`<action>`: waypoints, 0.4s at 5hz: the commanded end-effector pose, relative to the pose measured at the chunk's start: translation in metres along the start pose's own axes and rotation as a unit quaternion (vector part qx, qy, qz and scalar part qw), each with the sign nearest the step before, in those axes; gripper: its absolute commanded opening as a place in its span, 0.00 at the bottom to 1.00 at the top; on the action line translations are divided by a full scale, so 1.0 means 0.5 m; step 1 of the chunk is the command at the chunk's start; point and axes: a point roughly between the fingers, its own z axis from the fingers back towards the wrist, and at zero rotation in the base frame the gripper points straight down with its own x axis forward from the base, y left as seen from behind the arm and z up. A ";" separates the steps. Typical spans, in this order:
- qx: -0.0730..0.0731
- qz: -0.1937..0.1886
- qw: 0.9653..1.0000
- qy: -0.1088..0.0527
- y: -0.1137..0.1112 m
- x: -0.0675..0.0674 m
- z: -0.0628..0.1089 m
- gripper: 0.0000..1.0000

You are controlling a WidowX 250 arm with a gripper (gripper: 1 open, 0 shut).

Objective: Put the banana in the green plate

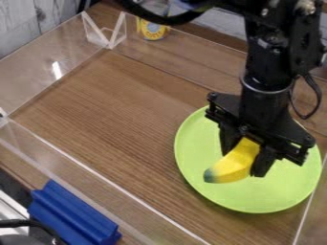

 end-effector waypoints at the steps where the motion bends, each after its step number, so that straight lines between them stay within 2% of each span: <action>1: -0.008 0.006 1.000 -0.013 -0.002 0.011 0.013 1.00; 2: -0.011 0.014 1.000 -0.011 0.004 0.013 0.021 1.00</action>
